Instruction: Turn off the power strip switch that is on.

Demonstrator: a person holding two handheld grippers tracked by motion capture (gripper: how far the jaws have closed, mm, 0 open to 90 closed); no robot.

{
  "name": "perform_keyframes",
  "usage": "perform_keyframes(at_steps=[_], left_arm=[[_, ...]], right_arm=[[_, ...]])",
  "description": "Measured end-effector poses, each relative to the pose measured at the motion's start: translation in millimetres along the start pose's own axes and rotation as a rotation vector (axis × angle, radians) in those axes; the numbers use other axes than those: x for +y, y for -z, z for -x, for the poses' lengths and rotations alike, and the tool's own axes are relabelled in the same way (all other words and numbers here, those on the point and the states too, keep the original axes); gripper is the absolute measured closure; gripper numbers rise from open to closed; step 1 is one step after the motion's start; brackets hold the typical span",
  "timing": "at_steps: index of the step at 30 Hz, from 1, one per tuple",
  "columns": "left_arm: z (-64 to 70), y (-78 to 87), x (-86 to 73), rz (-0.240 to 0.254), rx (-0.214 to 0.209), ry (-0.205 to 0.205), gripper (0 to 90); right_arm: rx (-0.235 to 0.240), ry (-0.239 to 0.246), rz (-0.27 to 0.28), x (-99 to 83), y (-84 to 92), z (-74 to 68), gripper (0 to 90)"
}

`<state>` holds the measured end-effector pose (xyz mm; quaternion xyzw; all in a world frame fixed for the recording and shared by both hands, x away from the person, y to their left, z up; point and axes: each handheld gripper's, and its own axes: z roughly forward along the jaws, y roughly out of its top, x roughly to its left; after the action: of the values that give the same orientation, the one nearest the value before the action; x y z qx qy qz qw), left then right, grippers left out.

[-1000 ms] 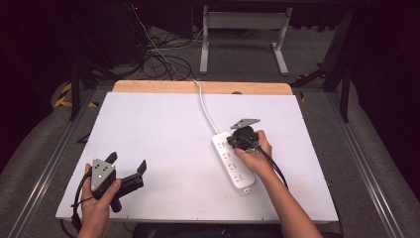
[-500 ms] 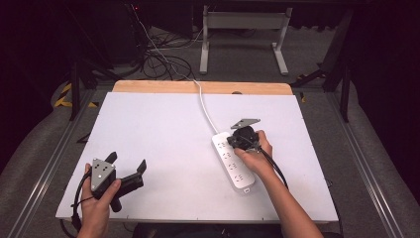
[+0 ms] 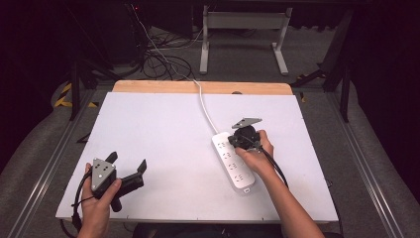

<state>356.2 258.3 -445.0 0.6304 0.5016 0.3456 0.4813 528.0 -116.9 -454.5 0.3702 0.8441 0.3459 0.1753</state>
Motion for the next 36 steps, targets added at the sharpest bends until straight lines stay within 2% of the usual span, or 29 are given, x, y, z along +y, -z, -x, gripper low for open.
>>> perform_keyframes(at_steps=[22, 30, 36], left_arm=[[-0.1, -0.4, -0.1, 0.000, -0.001, 0.002, 4.4], [-0.9, -0.5, 0.0, -0.001, 0.000, 0.001, 4.4], [-1.4, -0.4, 0.4, 0.000, 0.002, 0.004, 4.3]], right_arm=[[-0.011, 0.012, 0.009, -1.2, 0.1, -1.5, 90.0], [-0.024, 0.039, 0.014, -1.3, 0.5, -3.7, 90.0], [-0.031, 0.051, 0.040, -1.4, 0.6, -3.3, 90.0]])
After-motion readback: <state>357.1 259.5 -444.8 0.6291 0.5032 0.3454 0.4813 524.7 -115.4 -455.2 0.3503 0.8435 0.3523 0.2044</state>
